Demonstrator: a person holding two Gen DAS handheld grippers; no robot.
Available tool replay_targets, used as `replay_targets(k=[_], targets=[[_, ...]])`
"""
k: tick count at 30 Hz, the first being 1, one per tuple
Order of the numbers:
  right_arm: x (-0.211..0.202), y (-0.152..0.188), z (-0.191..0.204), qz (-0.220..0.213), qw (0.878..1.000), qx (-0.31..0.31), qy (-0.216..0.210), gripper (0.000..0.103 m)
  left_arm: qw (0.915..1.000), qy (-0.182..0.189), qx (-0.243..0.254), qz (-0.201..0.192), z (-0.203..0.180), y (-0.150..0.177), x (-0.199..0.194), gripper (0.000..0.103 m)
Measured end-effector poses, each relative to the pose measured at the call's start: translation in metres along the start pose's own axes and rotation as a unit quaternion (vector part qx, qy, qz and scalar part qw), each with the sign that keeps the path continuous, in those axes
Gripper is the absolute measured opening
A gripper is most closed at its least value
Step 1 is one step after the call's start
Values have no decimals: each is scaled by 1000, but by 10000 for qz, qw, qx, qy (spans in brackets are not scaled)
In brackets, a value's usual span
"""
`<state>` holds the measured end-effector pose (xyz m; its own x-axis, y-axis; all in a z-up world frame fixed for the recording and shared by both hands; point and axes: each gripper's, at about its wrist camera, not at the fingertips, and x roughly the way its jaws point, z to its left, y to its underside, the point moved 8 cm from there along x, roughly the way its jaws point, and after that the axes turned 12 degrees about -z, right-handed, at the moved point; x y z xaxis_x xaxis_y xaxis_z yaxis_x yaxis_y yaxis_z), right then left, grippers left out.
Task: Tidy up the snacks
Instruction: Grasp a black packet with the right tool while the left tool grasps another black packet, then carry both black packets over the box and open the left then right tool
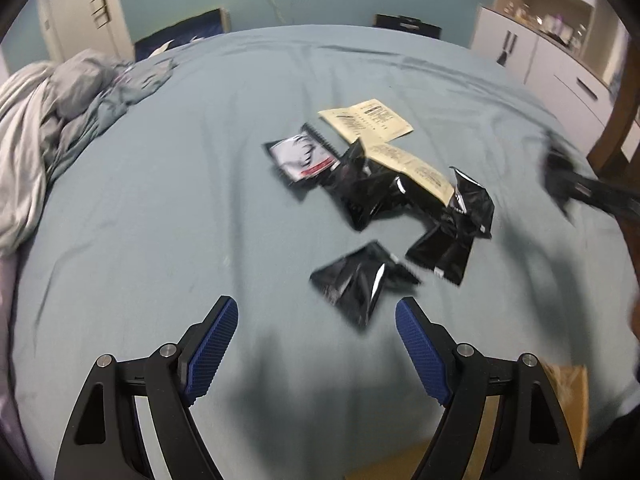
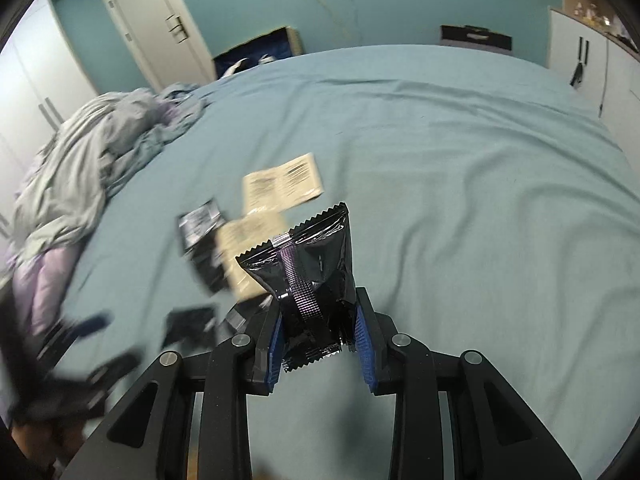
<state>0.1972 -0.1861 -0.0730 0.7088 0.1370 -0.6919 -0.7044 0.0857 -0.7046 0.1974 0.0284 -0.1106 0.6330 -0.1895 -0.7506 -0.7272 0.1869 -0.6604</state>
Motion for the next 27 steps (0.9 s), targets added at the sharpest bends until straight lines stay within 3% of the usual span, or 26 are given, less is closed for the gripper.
replay_targets(k=[5, 8, 9, 11, 12, 13, 16, 19, 23, 27], targets=[[-59, 8, 7, -143, 9993, 159, -298, 29, 9976, 426, 317, 442, -15, -2, 41, 82], [-101, 30, 2, -347, 9970, 460, -508, 30, 9960, 531, 320, 648, -20, -1, 61, 82], [-112, 43, 0, -398, 9961, 547, -559, 30, 9951, 550, 338, 750, -21, 1, 68, 79], [-133, 67, -6, -444, 9961, 617, -452, 30, 9953, 477, 343, 770, -18, 2, 72, 63], [-144, 79, -7, -472, 9959, 671, -375, 30, 9963, 431, 338, 657, -17, -1, 70, 43], [-152, 88, -8, -477, 9955, 752, -313, 30, 9966, 464, 281, 620, -16, -3, 67, 39], [-179, 87, -1, -860, 9926, 805, -307, 31, 9946, 770, -153, 679, -14, -1, 55, 35], [-179, 82, 12, -1012, 9934, 507, -198, 31, 9964, 605, -163, 567, -10, 1, 37, 34], [-154, 94, 27, -494, 9981, 256, -257, 31, 9979, 507, -115, 386, -8, 0, 1, 34], [-142, 98, 43, -243, 9988, -90, -414, 32, 9991, 292, 189, 233, -13, 4, -47, 34]])
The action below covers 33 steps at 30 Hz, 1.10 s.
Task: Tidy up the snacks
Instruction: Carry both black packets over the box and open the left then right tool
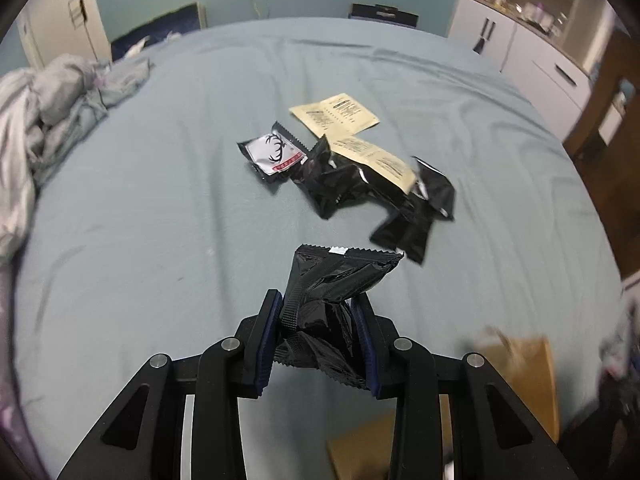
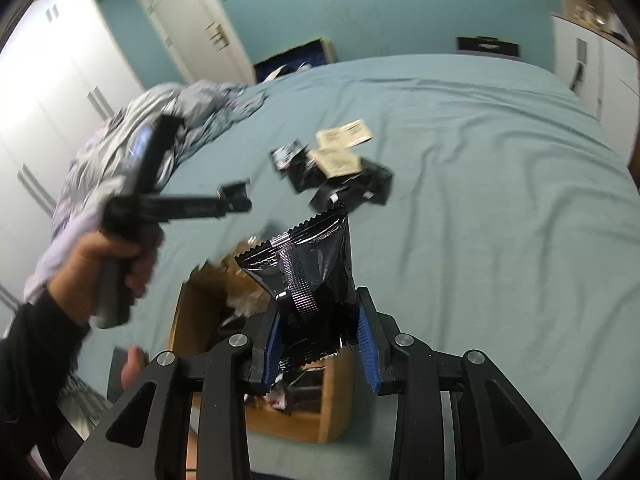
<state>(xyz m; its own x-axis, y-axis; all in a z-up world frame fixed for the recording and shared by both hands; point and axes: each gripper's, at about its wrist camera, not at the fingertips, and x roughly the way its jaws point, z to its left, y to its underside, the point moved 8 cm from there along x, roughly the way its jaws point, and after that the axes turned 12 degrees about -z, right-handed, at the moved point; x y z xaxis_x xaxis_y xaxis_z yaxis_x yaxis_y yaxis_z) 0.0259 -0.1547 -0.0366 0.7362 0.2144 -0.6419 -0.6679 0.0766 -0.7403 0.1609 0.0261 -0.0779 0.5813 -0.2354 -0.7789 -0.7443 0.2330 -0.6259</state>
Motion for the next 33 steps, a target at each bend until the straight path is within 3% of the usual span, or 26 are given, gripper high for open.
replay_targets(k=[5, 9, 17, 19, 22, 28, 33], targets=[[6, -10, -2, 78, 9998, -182, 45, 32, 10000, -10, -38, 7, -8, 21, -32, 34], [-2, -11, 3, -40, 9997, -239, 7, 32, 9996, 151, 208, 84, -34, 52, -59, 35], [-11, 5, 13, -93, 9993, -365, -26, 32, 9979, 363, 507, 191, -71, 86, -76, 39], [-12, 6, 17, -100, 9989, -462, -27, 32, 9975, 406, 548, 200, -75, 89, -77, 56], [-11, 7, 21, -94, 9984, -559, -6, 32, 9976, 154, 671, -18, -72, 85, -81, 77], [-12, 9, 25, -19, 9982, -595, 94, 35, 9988, -336, 282, -197, -43, 75, -83, 77], [-15, 11, 42, 49, 9975, -684, -197, 38, 9970, -676, -237, -281, -13, 69, -83, 77]])
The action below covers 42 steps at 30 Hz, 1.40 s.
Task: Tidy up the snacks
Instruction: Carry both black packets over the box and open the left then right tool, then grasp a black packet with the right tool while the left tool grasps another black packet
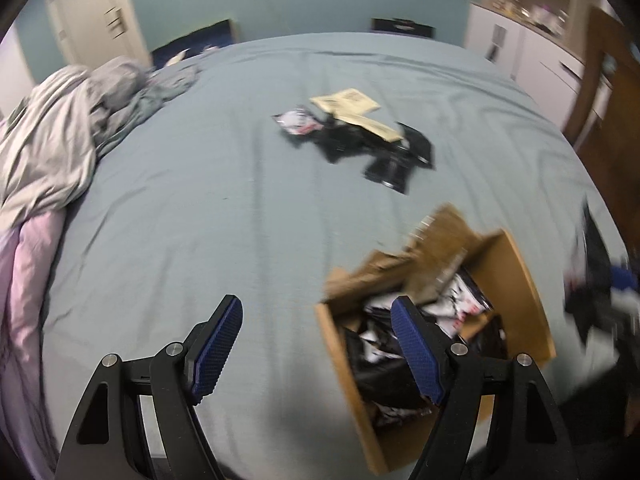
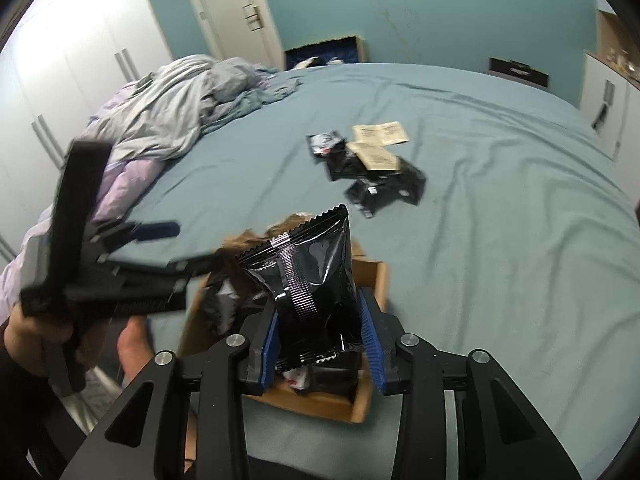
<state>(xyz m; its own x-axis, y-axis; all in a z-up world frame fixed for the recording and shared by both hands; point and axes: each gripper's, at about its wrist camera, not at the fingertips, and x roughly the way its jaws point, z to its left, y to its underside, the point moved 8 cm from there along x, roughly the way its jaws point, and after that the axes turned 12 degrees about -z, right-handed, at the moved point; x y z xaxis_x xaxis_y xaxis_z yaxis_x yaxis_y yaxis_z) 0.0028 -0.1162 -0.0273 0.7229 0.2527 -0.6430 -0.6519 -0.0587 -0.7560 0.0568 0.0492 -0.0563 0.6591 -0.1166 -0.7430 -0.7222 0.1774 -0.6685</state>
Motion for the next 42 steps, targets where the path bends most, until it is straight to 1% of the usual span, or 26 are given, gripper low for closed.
replay_targets(k=[2, 3, 4, 5, 6, 7, 8, 9, 12, 15, 18, 20, 22, 24, 27, 29, 32, 37, 40, 42], targets=[[2, 2, 11, 85, 9996, -69, -259, 43, 9998, -34, -187, -6, 7, -2, 2, 77], [3, 2, 15, 103, 9994, -120, -319, 44, 9996, -33, -265, -16, 9, -3, 3, 77], [5, 2, 17, 110, 9993, -169, -300, 48, 9994, -20, -338, -38, 11, -5, 3, 77], [6, 1, 16, 121, 9994, -182, -256, 55, 9993, -8, -373, -56, 12, -5, 2, 77], [7, 0, 13, 124, 9996, -158, -202, 60, 9992, 8, -399, -65, 13, -6, 3, 77], [7, -1, 9, 102, 9998, -82, -156, 68, 9991, 33, -422, -65, 13, -7, 3, 77], [7, -2, 6, 66, 9999, -3, -120, 73, 9990, 49, -444, -68, 12, -7, 3, 77], [6, -4, 1, 19, 9999, 101, -72, 74, 9989, 62, -462, -71, 11, -8, 3, 77], [3, -8, -18, -68, 9986, 494, 198, 75, 9986, 158, -509, -61, 7, -9, 4, 77], [4, -6, -35, -50, 9949, 877, 489, 75, 9986, 242, -477, 19, 2, -10, 5, 77], [5, -12, -47, -48, 9922, 1002, 734, 75, 9985, 252, -484, 76, 2, -11, 8, 77], [7, -25, -52, -137, 9926, 913, 794, 75, 9981, 293, -531, 94, 2, -12, 10, 78], [12, -37, -59, -121, 9927, 858, 839, 75, 9978, 309, -563, 134, 3, -13, 13, 78], [21, -46, -67, -84, 9916, 1045, 756, 75, 9976, 308, -592, 171, 4, -13, 15, 78], [46, -53, -80, 69, 9885, 1354, 676, 75, 9967, 403, -669, 219, 4, -16, 18, 78], [64, -57, -87, 167, 9875, 1411, 687, 75, 9968, 431, -628, 255, 1, -17, 21, 78], [90, -65, -99, 272, 9858, 1517, 664, 75, 9977, 396, -467, 284, -3, -18, 26, 78], [145, -75, -119, 498, 9831, 1677, 546, 75, 9982, 407, -343, 264, -9, -23, 33, 78], [175, -78, -131, 637, 9817, 1694, 596, 75, 9988, 343, -297, 194, -9, -29, 39, 78], [194, -81, -135, 694, 9816, 1694, 534, 75, 9993, 273, -239, 114, -10, -34, 43, 78]])
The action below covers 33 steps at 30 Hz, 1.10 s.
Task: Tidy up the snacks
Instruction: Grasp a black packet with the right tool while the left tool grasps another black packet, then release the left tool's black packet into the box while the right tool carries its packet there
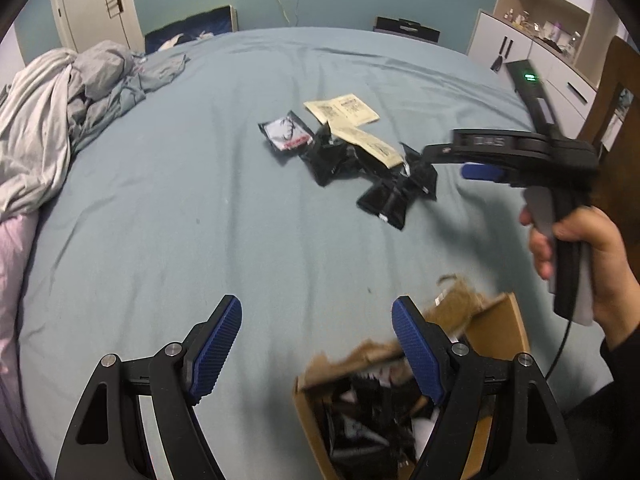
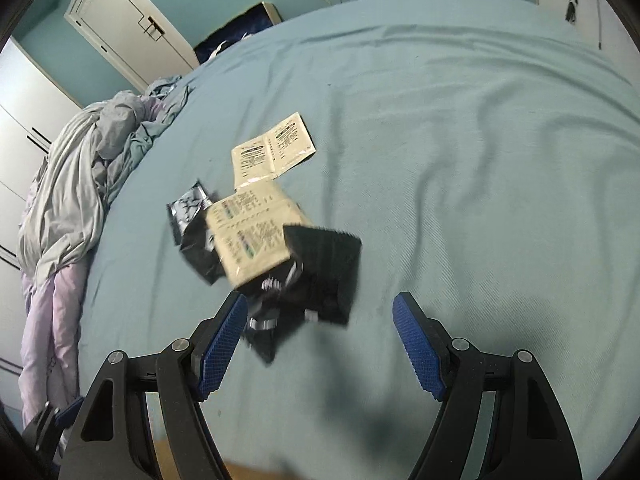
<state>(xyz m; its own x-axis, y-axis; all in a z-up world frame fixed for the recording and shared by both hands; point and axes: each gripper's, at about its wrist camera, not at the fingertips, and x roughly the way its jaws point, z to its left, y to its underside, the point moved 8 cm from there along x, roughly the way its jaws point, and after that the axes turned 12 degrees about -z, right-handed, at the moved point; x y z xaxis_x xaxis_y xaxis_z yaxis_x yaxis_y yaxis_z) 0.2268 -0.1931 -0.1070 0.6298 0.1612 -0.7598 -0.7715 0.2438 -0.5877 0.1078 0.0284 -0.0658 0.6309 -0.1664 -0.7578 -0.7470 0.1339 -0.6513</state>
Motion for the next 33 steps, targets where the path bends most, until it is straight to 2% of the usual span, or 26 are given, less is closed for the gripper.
replay_targets(k=[4, 7, 10, 12, 15, 18, 21, 23, 24, 25, 26, 29, 33], targets=[[37, -5, 7, 236, 9995, -195, -56, 72, 9998, 6, 145, -128, -3, -10, 8, 78], [54, 4, 7, 419, 9982, -419, 27, 34, 9994, 240, 258, -73, -10, -18, 18, 78], [46, 0, 9, 196, 9982, -568, 19, 28, 9971, 499, 579, 66, -25, -32, 35, 78], [29, -12, 10, -65, 9985, -535, -34, 28, 9950, 600, 765, 220, -37, -41, 49, 80], [-9, -28, 8, -438, 9983, -324, -222, 28, 9877, 758, 1274, 495, -65, -59, 87, 82], [-51, -31, -7, -696, 9970, -48, -322, 28, 9802, 555, 1714, 822, -82, -63, 122, 82], [-98, -20, -28, -831, 9949, 384, -423, 28, 9662, 382, 2231, 1234, -94, -58, 159, 82], [-127, -7, -31, -894, 9933, 470, -564, 28, 9620, 296, 2247, 1519, -92, -52, 174, 81], [-143, -1, -32, -981, 9921, 451, -646, 28, 9620, 284, 2169, 1635, -91, -50, 179, 67], [-158, 8, -31, -1080, 9908, 403, -714, 28, 9634, 393, 1990, 1753, -91, -46, 182, 48], [-171, 20, -32, -1168, 9895, 345, -774, 28, 9655, 555, 1796, 1803, -92, -45, 181, 43], [-193, 64, -40, -1206, 9884, 405, -831, 28, 9747, 576, 1438, 1613, -86, -50, 166, 39], [-205, 108, -45, -716, 9855, 892, -1250, 28, 9828, 440, 1382, 1146, -69, -55, 117, 39]])
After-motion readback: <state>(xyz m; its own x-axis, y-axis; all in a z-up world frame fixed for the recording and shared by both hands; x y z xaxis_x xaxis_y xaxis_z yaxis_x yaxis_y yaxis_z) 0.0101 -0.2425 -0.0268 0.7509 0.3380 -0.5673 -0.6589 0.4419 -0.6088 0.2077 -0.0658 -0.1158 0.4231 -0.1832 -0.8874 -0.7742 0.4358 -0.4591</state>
